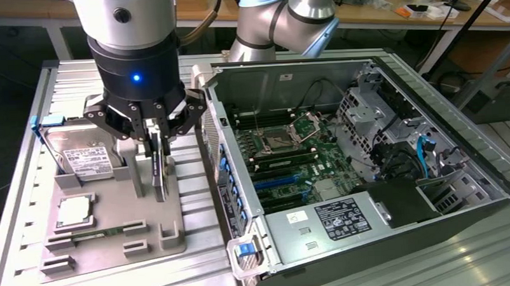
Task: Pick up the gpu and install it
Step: 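Pick up the gpu and move the gpu toward the slot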
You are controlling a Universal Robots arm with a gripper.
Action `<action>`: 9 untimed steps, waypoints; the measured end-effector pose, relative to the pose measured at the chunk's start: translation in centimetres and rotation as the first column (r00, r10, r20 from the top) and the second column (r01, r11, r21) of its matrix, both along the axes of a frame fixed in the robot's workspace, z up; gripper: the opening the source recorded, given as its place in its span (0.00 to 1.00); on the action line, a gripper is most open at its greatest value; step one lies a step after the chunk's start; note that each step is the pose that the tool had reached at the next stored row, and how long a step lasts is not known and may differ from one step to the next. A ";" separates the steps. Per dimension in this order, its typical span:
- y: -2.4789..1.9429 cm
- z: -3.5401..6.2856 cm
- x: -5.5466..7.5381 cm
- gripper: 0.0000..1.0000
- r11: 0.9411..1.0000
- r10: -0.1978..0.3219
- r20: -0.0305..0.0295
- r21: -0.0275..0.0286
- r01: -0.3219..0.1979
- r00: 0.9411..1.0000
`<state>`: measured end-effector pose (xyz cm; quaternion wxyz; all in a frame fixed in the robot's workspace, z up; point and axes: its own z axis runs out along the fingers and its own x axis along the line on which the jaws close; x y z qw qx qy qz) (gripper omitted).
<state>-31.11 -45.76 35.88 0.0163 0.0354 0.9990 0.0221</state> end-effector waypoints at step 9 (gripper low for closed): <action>0.00 0.27 0.0 0.27 1.000 0.000 0.000 0.000 0.000 1.000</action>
